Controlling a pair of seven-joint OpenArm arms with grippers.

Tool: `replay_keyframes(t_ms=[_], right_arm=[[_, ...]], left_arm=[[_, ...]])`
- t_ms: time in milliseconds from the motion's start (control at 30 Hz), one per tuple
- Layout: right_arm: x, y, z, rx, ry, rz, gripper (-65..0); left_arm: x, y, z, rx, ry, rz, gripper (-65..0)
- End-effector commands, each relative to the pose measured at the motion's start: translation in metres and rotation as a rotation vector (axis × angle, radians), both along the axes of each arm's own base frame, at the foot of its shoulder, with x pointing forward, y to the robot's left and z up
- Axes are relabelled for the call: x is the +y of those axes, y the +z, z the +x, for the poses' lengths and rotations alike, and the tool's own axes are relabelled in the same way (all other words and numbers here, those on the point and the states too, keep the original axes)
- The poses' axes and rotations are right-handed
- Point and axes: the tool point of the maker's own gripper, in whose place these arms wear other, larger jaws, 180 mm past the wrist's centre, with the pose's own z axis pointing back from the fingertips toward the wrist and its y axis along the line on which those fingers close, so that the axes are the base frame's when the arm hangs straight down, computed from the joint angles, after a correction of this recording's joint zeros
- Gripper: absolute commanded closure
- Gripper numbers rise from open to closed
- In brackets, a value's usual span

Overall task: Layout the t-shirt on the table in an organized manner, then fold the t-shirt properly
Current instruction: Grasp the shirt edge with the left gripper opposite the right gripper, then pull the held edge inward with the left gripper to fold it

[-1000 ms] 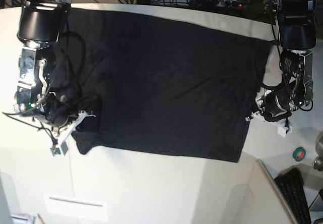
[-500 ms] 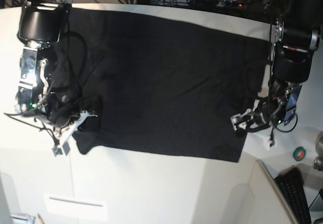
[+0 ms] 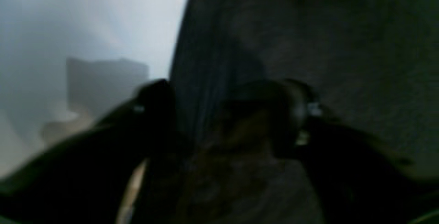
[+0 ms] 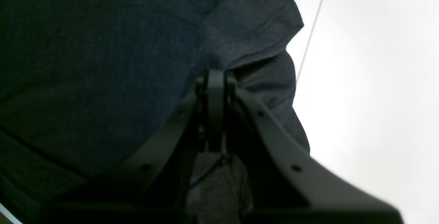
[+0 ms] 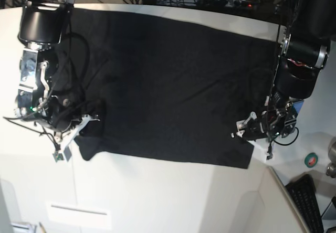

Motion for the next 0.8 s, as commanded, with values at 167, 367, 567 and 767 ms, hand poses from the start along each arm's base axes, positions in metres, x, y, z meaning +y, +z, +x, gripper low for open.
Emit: replay_keyframes(t_ms=[167,367,567,767], right_arm=[[-0.002,0.016,0.014,-0.059,-0.001,0.003,0.0],[-0.002,0.015,0.014,-0.055,-0.001,0.004,0.0],[-0.002,0.015,0.014,-0.055,-0.001,0.004,0.0],[-0.002,0.015,0.014,-0.056,-0.001,0.004,0.0]], left_arm=[[-0.002,-0.010,-0.014,0.069,0.002,-0.032,-2.6],[0.000,-0.005,-0.009,0.061,0.006,-0.028,0.0],[0.003,0.006,-0.011,0.050,-0.038,-0.021,0.0],[0.002,0.029,-0.028,0.035,0.011,-0.068,0.0]])
